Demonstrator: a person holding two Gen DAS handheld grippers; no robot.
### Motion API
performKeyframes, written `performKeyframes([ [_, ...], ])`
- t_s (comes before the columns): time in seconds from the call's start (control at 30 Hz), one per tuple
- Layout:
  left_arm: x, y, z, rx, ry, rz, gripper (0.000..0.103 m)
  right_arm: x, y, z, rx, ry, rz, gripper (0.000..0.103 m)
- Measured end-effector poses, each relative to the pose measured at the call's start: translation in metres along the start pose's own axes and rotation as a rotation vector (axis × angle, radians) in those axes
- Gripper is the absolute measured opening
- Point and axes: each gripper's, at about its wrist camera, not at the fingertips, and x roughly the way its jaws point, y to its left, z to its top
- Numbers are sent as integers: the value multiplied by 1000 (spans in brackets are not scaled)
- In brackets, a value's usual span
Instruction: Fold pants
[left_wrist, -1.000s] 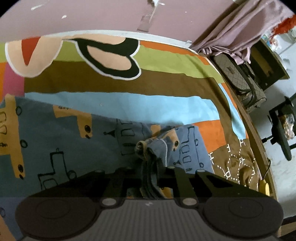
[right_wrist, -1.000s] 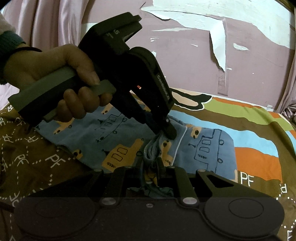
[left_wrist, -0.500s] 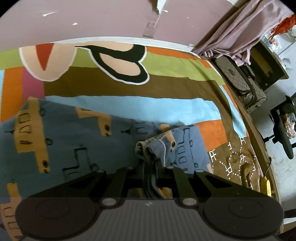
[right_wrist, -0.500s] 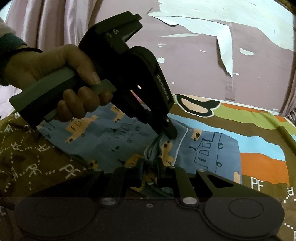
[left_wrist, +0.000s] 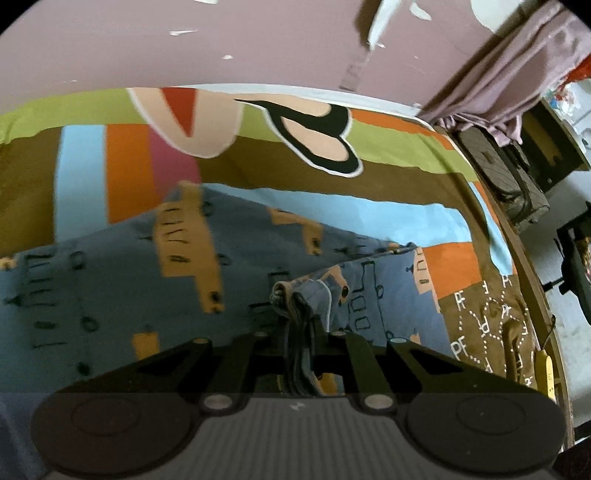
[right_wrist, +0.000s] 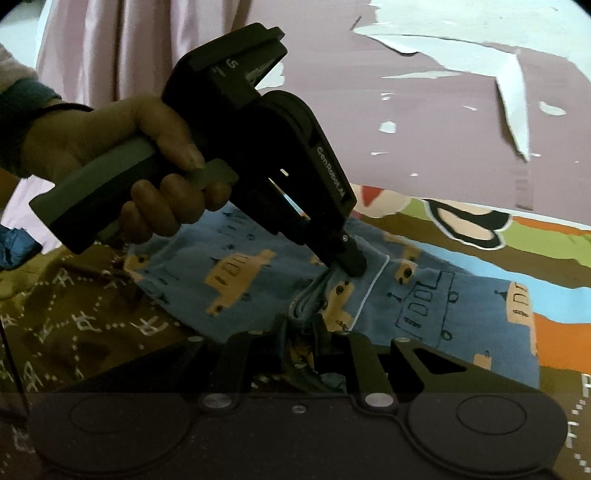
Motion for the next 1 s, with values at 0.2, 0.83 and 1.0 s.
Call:
performKeyframes([
  [0.2,-16,18,-3,-3,-21,22,11,13,15,6,8,-1,40,14],
  [0.83,-16,30,-13,34,58,111,46,12,6,3,31,-12,108,64],
  [1.0,-40,15,-22,88,69,230,67,-9,-18,2,-27,-58,34,93],
])
